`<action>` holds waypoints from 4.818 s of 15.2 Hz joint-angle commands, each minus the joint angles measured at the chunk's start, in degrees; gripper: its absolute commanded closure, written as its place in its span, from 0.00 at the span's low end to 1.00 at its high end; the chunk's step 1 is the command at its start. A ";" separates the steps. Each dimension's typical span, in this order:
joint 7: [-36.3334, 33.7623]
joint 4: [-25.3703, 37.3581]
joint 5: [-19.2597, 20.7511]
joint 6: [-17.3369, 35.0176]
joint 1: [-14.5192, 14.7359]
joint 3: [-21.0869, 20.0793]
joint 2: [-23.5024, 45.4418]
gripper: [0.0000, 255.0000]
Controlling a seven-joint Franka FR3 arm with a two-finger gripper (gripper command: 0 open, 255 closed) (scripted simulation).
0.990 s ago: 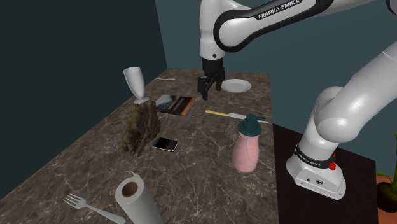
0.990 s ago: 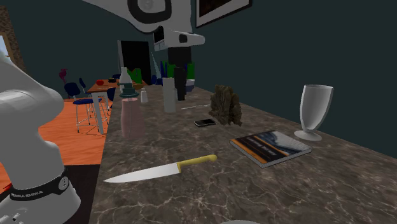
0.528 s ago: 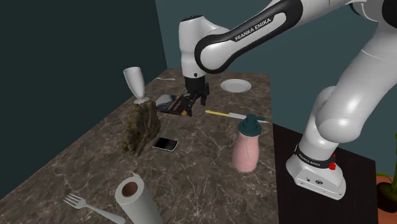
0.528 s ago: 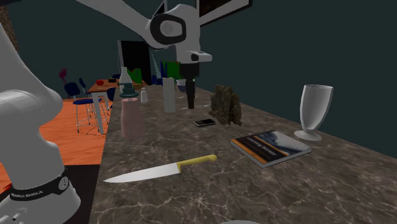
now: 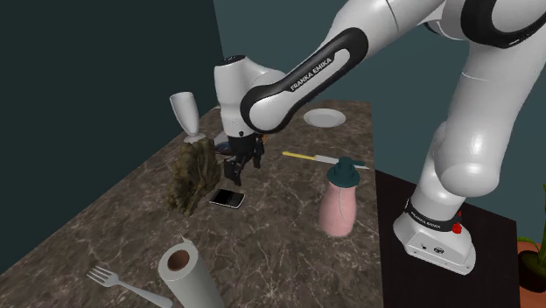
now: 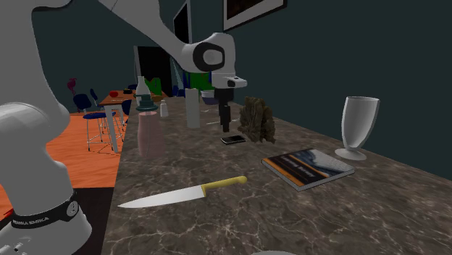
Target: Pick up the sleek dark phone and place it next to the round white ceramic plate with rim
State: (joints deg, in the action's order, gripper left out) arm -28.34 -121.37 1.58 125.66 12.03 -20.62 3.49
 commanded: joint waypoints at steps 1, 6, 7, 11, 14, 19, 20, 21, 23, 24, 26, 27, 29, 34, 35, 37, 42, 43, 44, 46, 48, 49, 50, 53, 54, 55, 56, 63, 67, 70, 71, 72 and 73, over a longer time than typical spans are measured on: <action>-2.11 2.59 1.81 1.27 1.23 -0.84 4.26 0.00; -4.53 5.78 4.56 3.49 3.10 -1.10 10.32 0.00; -4.70 5.54 4.80 4.15 3.17 -1.02 10.77 0.00; -5.40 4.70 5.86 6.75 3.47 -0.65 12.68 0.00; -5.50 4.59 6.01 7.12 3.53 -0.59 12.96 0.00; -5.50 4.60 6.01 7.11 3.53 -0.59 12.96 0.00; -5.50 4.60 6.01 7.11 3.53 -0.59 12.96 1.00; -5.50 4.60 6.01 7.11 3.53 -0.59 12.96 1.00; -5.50 4.60 6.01 7.11 3.53 -0.59 12.96 1.00; -5.50 4.60 6.01 7.11 3.53 -0.59 12.96 1.00; -5.50 4.60 6.01 7.11 3.53 -0.59 12.96 1.00; -5.50 4.60 6.01 7.10 3.53 -0.59 12.96 1.00; -5.50 4.59 6.01 7.12 3.53 -0.59 12.96 1.00; -4.66 5.73 4.73 3.84 3.15 -1.06 10.64 1.00; -4.51 6.00 4.49 3.17 3.09 -1.14 10.21 1.00; -4.20 6.57 4.03 1.83 2.97 -1.28 9.36 1.00; -3.53 8.22 3.01 -1.59 2.73 -1.56 7.44 1.00; -3.41 8.59 2.82 -2.28 2.69 -1.60 7.09 1.00; -3.29 8.97 2.64 -2.98 2.65 -1.64 6.75 1.00; -3.07 9.77 2.31 -4.38 2.58 -1.71 6.09 1.00; -1.57 7.98 1.37 -4.41 1.72 -1.44 4.10 1.00; -0.13 5.92 0.59 -3.90 0.93 -1.10 2.40 1.00; 1.33 3.93 -0.18 -3.44 0.18 -0.72 0.74 1.00; 5.85 -1.61 -2.27 -2.35 -1.79 0.78 -4.02 1.00; 7.38 -3.33 -2.88 -2.07 -2.36 1.39 -5.52 1.00; 8.91 -4.97 -3.44 -1.84 -2.91 2.04 -6.98 1.00; 10.44 -6.55 -3.94 -1.64 -3.43 2.75 -8.40 1.00; 20.95 -15.90 -5.72 -1.06 -6.88 8.52 -17.09 1.00; 26.77 -19.87 -5.38 -1.17 -9.02 12.35 -21.00 1.00; 31.09 -22.18 -4.58 -1.35 -10.83 15.38 -23.36 1.00; 32.53 -22.82 -4.23 -1.42 -11.47 16.41 -24.03 1.00; 33.96 -23.39 -3.84 -1.50 -12.13 17.46 -24.64 1.00; 35.40 -23.89 -3.43 -1.57 -12.81 18.51 -25.19 1.00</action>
State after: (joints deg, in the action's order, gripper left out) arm 5.31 -144.27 -2.29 123.93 -0.02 -3.31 -20.92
